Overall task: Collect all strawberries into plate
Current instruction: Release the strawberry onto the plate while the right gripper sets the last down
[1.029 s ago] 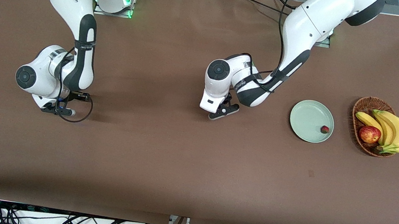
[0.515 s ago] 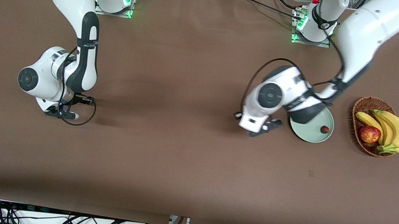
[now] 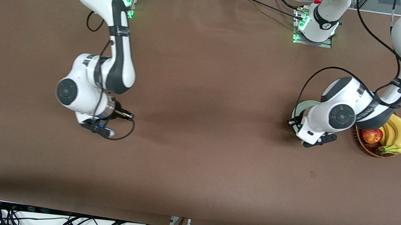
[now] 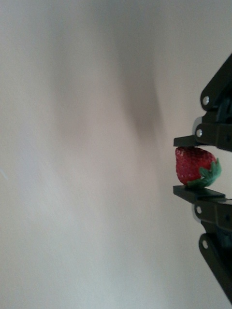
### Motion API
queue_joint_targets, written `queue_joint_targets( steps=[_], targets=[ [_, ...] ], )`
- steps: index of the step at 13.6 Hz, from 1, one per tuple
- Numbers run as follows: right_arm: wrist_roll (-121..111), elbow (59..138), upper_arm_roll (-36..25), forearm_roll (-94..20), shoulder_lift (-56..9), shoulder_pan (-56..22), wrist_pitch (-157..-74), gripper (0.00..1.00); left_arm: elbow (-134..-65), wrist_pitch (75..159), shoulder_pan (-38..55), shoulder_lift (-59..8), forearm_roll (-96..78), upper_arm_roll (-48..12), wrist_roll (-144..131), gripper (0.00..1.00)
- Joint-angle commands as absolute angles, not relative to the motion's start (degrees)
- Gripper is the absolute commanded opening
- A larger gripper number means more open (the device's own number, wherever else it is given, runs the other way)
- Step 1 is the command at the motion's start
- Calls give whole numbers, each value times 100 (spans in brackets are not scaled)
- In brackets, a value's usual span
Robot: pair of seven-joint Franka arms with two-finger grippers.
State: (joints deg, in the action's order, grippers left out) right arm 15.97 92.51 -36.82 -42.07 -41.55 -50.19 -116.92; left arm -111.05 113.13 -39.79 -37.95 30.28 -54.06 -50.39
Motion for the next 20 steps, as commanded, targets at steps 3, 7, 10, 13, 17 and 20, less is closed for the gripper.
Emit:
queue_joint_targets(
  steps=[3,7,10,13,17,20],
  targets=[
    [3819,8772,-2971,-4192,-4455,-5535,-12600,34,-11355,11232,-4482,-3709,3646,-5406,-4316,23],
    [5393,8763,-2629,-4201,-5017,-6476,-14120,45,-11347,11215,-4491,-3718,3674,-5388,-3964,100],
    [6046,8728,-2549,-4201,-5396,-6933,-14958,67,-11329,11127,-4491,-3700,3674,-5396,-3955,100],
    [5986,8684,-2767,-4184,-5108,-6865,-14383,93,-11312,11127,-4491,-3656,3674,-5414,-3946,100],
    [5619,7500,-4268,-4262,-5001,-6794,-11493,98,-11276,11136,-4491,-3507,3665,-5869,-3946,100],
    [4303,7356,-4684,-4263,-4537,-6321,-10339,99,-11206,11223,-4422,-3533,3543,-6362,-4139,100]
  ],
)
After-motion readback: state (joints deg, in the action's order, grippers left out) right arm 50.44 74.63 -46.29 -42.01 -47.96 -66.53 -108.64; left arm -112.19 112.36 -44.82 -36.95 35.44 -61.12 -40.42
